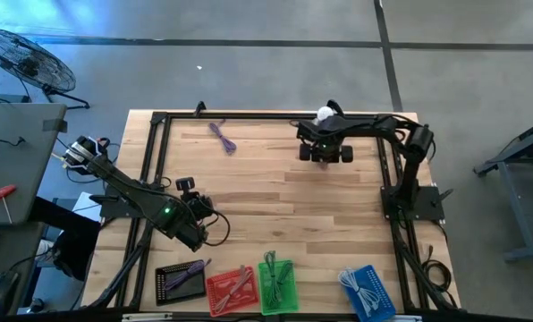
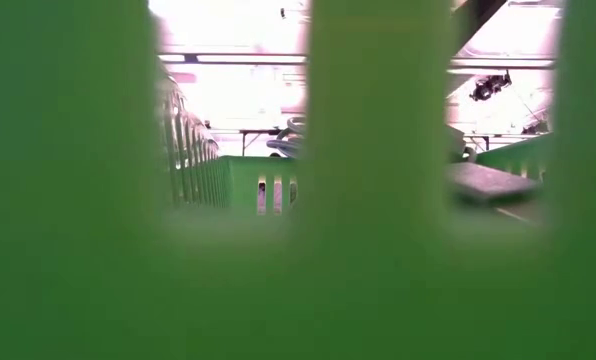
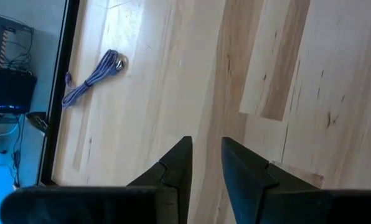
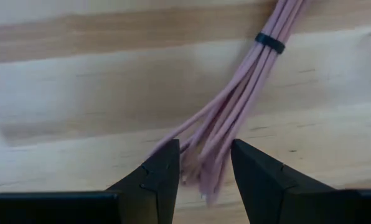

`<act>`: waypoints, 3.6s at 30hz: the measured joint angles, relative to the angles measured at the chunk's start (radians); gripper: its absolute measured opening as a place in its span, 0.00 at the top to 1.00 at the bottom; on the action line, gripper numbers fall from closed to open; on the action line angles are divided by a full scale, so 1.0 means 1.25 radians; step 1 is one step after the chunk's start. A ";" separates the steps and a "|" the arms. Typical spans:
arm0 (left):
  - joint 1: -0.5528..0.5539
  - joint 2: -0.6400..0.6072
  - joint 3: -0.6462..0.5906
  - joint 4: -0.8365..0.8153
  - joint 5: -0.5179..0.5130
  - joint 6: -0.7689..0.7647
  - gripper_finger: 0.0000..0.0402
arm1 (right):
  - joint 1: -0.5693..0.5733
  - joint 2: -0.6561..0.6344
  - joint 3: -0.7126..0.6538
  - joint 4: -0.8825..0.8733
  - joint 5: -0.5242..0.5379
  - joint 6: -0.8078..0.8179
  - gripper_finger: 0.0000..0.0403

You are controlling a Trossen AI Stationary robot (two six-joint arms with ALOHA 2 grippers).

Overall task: Pick & Place USB Port
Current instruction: Put the pink charger cable into the red bin

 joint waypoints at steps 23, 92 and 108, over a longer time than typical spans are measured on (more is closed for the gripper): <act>0.000 0.000 0.000 0.030 -0.030 0.015 0.80 | 0.050 -0.027 -0.041 0.032 0.037 -0.194 0.99; 0.211 0.301 0.164 1.455 0.483 0.496 0.67 | 1.048 -0.371 -0.036 0.417 0.439 -0.638 1.00; 0.008 0.294 0.254 1.054 -0.086 0.408 0.97 | 1.111 -0.423 -0.035 0.520 0.258 -0.744 0.70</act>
